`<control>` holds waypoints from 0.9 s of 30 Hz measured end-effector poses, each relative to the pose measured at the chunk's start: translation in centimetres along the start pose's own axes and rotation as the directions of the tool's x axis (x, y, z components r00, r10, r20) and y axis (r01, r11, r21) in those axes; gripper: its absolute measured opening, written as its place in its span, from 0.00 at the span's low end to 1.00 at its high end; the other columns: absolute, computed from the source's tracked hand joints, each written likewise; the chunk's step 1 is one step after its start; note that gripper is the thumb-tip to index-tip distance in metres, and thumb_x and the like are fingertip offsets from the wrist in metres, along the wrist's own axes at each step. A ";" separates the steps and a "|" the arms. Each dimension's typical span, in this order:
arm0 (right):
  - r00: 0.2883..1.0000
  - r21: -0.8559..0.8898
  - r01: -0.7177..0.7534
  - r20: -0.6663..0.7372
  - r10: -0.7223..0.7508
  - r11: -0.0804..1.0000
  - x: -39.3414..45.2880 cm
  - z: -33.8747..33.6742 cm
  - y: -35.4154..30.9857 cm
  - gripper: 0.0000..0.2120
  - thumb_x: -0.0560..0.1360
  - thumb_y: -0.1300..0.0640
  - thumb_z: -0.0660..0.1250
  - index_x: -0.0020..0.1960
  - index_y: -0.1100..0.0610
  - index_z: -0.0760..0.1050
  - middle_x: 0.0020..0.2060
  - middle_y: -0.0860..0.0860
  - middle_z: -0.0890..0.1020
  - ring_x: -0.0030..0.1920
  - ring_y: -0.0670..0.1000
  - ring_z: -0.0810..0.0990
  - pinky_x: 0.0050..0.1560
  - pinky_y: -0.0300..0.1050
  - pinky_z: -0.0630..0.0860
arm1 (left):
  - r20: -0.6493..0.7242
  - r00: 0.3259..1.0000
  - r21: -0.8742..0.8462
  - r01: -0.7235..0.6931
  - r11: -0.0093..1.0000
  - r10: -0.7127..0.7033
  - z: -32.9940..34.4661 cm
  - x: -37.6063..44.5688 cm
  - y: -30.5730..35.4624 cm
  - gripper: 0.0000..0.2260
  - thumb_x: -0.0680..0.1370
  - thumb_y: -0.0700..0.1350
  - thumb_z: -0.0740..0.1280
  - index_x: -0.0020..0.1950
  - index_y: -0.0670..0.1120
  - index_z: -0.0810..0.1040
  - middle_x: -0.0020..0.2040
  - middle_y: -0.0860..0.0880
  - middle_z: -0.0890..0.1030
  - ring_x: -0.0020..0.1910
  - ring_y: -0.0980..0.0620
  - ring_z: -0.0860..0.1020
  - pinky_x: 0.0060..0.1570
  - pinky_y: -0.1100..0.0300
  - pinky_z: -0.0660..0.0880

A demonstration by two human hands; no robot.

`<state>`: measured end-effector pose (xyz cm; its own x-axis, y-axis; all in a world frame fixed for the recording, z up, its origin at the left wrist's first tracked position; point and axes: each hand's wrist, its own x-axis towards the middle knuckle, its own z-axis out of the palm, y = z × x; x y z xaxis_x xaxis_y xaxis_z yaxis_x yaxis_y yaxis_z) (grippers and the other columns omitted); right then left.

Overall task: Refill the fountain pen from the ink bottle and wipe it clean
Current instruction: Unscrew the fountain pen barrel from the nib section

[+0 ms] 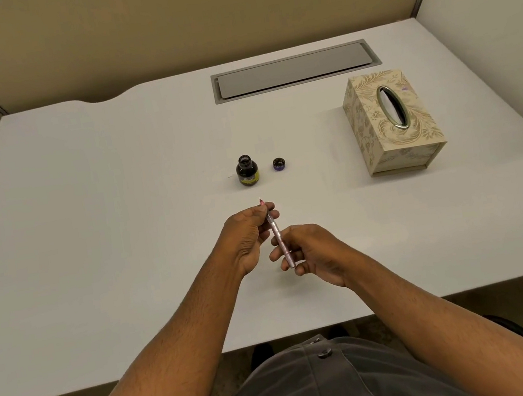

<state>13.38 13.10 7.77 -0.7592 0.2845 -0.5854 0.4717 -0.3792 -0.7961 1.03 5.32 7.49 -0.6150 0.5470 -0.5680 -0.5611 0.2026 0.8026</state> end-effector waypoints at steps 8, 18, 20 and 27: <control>1.000 -0.025 -0.006 0.001 0.006 1.000 -0.3 -0.1 0.1 0.10 0.78 0.54 0.65 0.55 0.58 0.77 0.44 0.57 0.86 0.35 0.50 0.81 0.34 0.41 0.73 | -0.025 0.999 -0.045 0.024 0.999 -0.025 -0.4 0.4 -0.3 0.09 0.81 0.40 0.61 0.50 0.44 0.81 0.45 0.47 0.83 0.48 0.51 0.78 0.55 0.57 0.71; 0.998 -0.237 -0.038 0.047 0.050 0.971 -0.8 -0.8 0.1 0.11 0.78 0.56 0.64 0.54 0.62 0.77 0.43 0.56 0.87 0.36 0.52 0.83 0.30 0.39 0.72 | -0.096 0.992 -0.203 0.059 0.977 -0.080 -1.4 0.8 1.3 0.08 0.81 0.39 0.61 0.48 0.42 0.79 0.42 0.46 0.81 0.40 0.54 0.77 0.40 0.63 0.71; 0.997 -0.299 -0.029 0.064 0.050 0.954 -0.7 -1.3 0.1 0.10 0.78 0.56 0.64 0.53 0.62 0.78 0.43 0.55 0.87 0.36 0.51 0.83 0.30 0.39 0.71 | -0.103 0.990 -0.233 0.067 0.970 -0.093 -2.0 1.0 1.5 0.07 0.81 0.39 0.62 0.48 0.42 0.79 0.41 0.47 0.82 0.39 0.54 0.76 0.40 0.63 0.71; 0.955 -0.236 0.033 -0.279 -0.100 0.971 0.8 -4.0 0.7 0.07 0.76 0.56 0.67 0.48 0.58 0.80 0.38 0.53 0.82 0.36 0.49 0.80 0.32 0.42 0.76 | -0.070 0.990 -0.270 0.099 0.958 -0.122 -2.2 1.2 1.2 0.08 0.81 0.40 0.62 0.46 0.41 0.79 0.32 0.49 0.83 0.35 0.56 0.77 0.37 0.64 0.70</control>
<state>14.91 16.62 6.07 -0.6470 0.5557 -0.5221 0.5391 -0.1508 -0.8286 -1.61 4.38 7.39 -0.5791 0.4605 -0.6728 -0.7477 0.0289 0.6634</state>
